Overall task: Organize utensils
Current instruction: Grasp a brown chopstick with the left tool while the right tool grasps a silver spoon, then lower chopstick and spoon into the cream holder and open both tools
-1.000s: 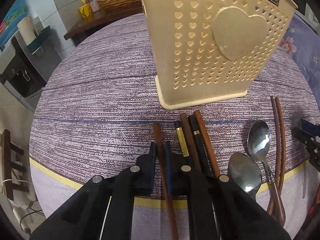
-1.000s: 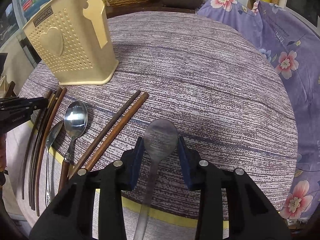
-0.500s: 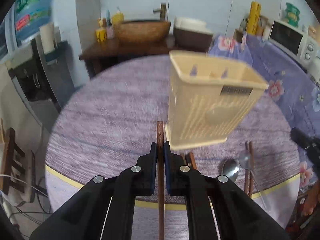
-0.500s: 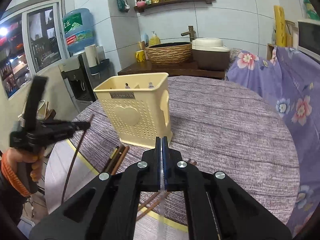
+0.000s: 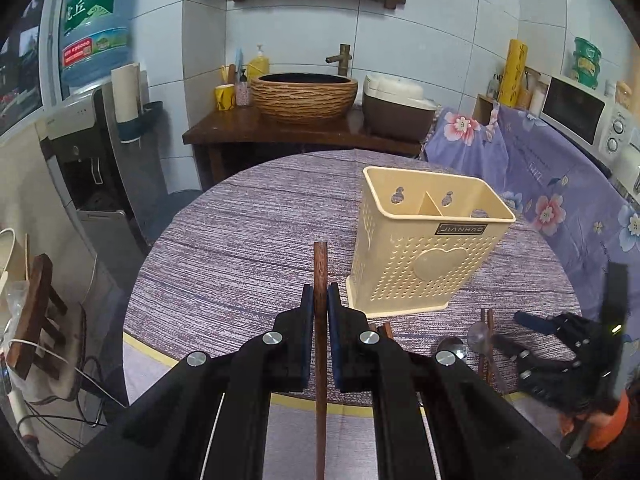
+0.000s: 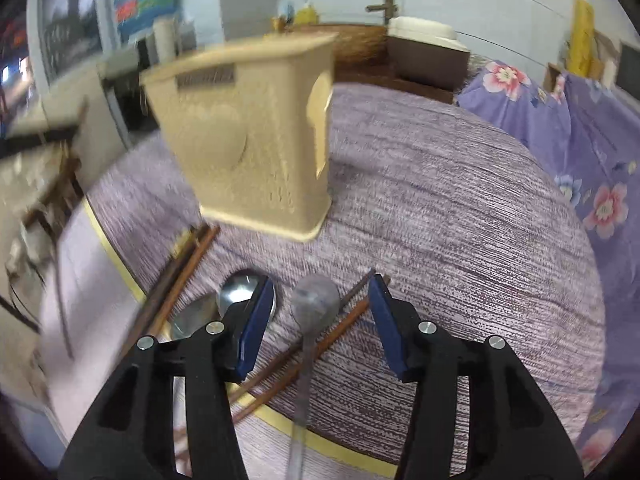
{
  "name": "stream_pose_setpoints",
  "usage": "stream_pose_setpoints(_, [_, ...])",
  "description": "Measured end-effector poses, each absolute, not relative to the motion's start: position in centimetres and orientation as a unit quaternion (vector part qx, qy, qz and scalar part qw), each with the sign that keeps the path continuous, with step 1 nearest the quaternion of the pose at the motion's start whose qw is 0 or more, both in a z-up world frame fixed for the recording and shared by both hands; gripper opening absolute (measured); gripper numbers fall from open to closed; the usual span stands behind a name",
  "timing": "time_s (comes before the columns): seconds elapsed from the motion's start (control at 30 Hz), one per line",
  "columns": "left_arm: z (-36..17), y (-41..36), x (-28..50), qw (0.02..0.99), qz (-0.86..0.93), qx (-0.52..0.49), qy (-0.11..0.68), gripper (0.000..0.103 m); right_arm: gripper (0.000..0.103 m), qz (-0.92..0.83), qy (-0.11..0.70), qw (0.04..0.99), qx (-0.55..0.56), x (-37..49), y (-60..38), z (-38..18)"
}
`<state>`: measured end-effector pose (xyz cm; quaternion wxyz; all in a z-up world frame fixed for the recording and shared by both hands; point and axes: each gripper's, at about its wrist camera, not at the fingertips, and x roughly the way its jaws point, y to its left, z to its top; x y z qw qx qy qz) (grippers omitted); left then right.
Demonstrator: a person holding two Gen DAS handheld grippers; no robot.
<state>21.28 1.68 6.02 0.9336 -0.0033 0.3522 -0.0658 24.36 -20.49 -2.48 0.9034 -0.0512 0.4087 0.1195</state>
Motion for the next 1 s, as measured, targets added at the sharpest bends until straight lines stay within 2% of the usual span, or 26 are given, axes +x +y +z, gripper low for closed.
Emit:
stream_pose_setpoints(0.13, [6.0,1.7,20.7,0.936,-0.058,-0.002,0.346,0.008,0.050,0.105,0.441,0.884,-0.114,25.3,-19.1,-4.8])
stream_pose_setpoints(0.37, [5.6,1.9,20.2,0.935,-0.055,-0.003,0.351,0.008,0.050,0.102,0.452,0.878,-0.120,26.4,-18.7,-5.9])
stream_pose_setpoints(0.53, [5.4,2.0,20.3,0.934,-0.056,-0.005,0.353,0.008,0.037,0.098,0.454,0.878,-0.114,26.7,-18.1,-5.8])
stream_pose_setpoints(0.7, [5.3,2.0,20.3,0.934,-0.058,-0.009,0.352,0.008,0.037,0.097,0.449,0.883,-0.095,26.6,-18.5,-5.7])
stream_pose_setpoints(0.83, [5.6,2.0,20.3,0.936,-0.064,-0.014,0.346,0.008,0.037,0.115,0.412,0.903,-0.032,25.6,-20.6,-3.7])
stream_pose_setpoints(1.0, [7.6,2.1,19.8,0.945,-0.077,-0.020,0.318,0.008,0.037,0.147,0.306,0.941,0.002,21.5,-22.0,1.5])
